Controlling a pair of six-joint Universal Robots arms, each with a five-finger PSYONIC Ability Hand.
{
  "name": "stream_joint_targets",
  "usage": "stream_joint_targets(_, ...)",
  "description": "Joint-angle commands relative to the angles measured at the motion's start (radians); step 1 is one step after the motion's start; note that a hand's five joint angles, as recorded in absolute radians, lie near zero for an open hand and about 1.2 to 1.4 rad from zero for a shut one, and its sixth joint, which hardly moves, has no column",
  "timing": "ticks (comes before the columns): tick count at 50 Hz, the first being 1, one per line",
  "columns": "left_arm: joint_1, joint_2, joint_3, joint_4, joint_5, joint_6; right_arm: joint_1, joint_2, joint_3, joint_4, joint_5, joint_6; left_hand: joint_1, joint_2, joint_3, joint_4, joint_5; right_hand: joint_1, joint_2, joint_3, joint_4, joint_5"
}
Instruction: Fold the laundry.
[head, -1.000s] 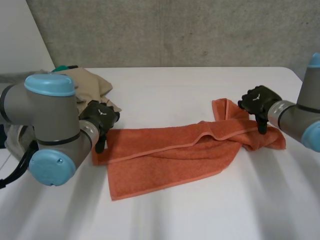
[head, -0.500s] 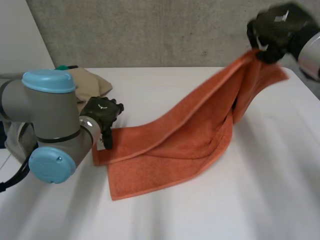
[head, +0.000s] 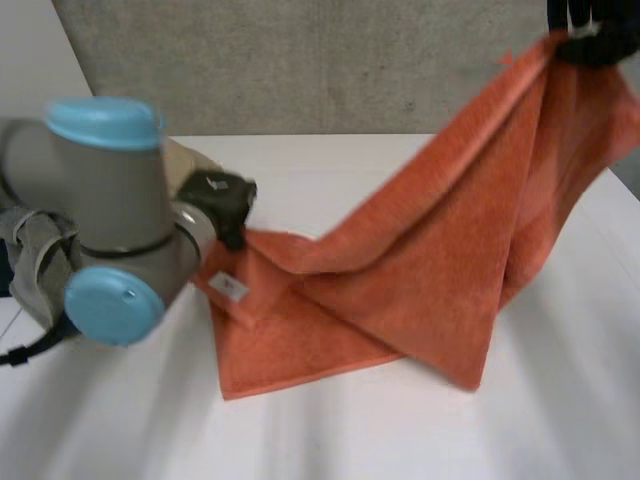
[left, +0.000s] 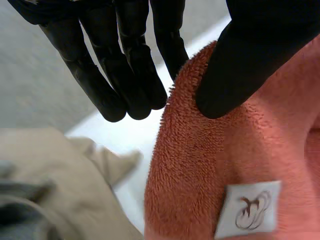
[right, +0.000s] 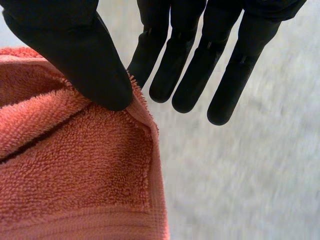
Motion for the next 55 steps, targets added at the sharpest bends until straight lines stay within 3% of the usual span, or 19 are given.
stream_joint_targets(1, 0.054, 0.080, 0.090, 0.013, 0.067, -0.013, -0.050, 0.175, 0.046, -0.017, 0.010, -0.096, 0.242, 0.205, 0.215, 0.203, 0.254, 0.298, 0.225, 0.215, 0.206, 0.248)
stream_joint_targets(6, 0.050, -0.020, 0.298, 0.024, 0.069, 0.027, -0.029, 0.295, -0.066, -0.175, 0.068, -0.099, 0.242, 0.205, 0.215, 0.203, 0.254, 0.298, 0.225, 0.215, 0.206, 0.248)
stream_joint_targets(12, 0.033, -0.085, 0.639, 0.073, 0.009, 0.032, -0.012, 0.385, -0.288, -0.483, 0.292, -0.003, 0.242, 0.205, 0.215, 0.203, 0.254, 0.298, 0.225, 0.215, 0.206, 0.248)
stream_joint_targets(15, 0.037, -0.060, 0.687, 0.116, -0.014, 0.020, -0.015, 0.382, -0.320, -0.571, 0.320, 0.025, 0.242, 0.205, 0.215, 0.203, 0.254, 0.298, 0.225, 0.215, 0.206, 0.248)
stream_joint_targets(23, 0.059, 0.090, 0.479, 0.157, 0.032, -0.034, -0.047, 0.286, -0.141, -0.593, 0.283, 0.088, 0.242, 0.205, 0.215, 0.203, 0.254, 0.298, 0.225, 0.215, 0.206, 0.248)
stream_joint_targets(28, 0.082, 0.124, 0.181, 0.159, 0.115, -0.054, -0.090, 0.206, 0.151, -0.596, 0.159, 0.152, 0.242, 0.205, 0.215, 0.203, 0.254, 0.298, 0.225, 0.215, 0.206, 0.248)
stream_joint_targets(35, 0.100, -0.021, -0.019, 0.184, 0.141, -0.031, -0.101, 0.268, 0.440, -0.606, -0.041, 0.111, 0.242, 0.205, 0.215, 0.203, 0.254, 0.298, 0.225, 0.215, 0.206, 0.248)
stream_joint_targets(38, 0.108, -0.106, -0.009, 0.173, 0.132, 0.000, -0.090, 0.332, 0.475, -0.593, -0.062, 0.045, 0.242, 0.205, 0.215, 0.203, 0.254, 0.298, 0.225, 0.215, 0.206, 0.248)
stream_joint_targets(44, 0.119, -0.192, 0.087, -0.011, 0.058, 0.063, -0.053, 0.435, 0.471, -0.470, -0.012, -0.193, -0.356, -0.393, -0.383, -0.395, -0.344, 0.298, 0.225, 0.215, 0.206, 0.248)
stream_joint_targets(49, 0.109, -0.094, 0.057, -0.048, 0.058, 0.041, -0.055, 0.418, 0.457, -0.405, 0.028, -0.190, -0.802, -0.839, -0.829, -0.841, -0.790, 0.298, 0.225, 0.215, 0.206, 0.248)
stream_joint_targets(55, 0.096, 0.096, -0.177, 0.047, 0.113, 0.058, -0.056, 0.378, 0.483, -0.404, 0.045, -0.129, -0.798, -0.834, -0.824, -0.836, -0.785, 0.298, 0.225, 0.215, 0.206, 0.248)
